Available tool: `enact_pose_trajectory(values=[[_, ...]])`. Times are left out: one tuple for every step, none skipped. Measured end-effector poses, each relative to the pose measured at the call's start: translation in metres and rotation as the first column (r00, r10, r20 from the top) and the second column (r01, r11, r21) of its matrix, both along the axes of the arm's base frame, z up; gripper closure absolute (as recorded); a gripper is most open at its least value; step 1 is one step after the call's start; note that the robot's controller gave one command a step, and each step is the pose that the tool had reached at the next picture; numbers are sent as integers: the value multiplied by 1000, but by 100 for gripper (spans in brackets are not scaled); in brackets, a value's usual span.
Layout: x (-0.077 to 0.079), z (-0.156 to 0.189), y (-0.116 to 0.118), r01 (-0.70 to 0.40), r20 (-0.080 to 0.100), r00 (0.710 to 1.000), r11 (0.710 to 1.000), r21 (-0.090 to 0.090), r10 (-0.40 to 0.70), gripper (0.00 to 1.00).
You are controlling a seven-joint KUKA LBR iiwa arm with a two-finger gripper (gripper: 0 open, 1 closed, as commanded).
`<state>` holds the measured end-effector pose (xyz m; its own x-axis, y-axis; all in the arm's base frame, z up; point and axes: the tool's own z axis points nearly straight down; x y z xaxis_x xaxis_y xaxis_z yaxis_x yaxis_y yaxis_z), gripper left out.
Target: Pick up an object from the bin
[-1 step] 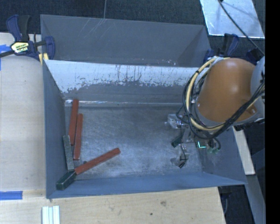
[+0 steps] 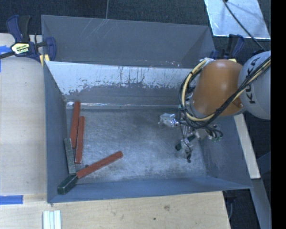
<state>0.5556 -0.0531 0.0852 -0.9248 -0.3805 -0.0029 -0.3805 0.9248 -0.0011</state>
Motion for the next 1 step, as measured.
enact_pose_trajectory(values=[[-2,-15,-70,-507,3,862,862,2,507,0]])
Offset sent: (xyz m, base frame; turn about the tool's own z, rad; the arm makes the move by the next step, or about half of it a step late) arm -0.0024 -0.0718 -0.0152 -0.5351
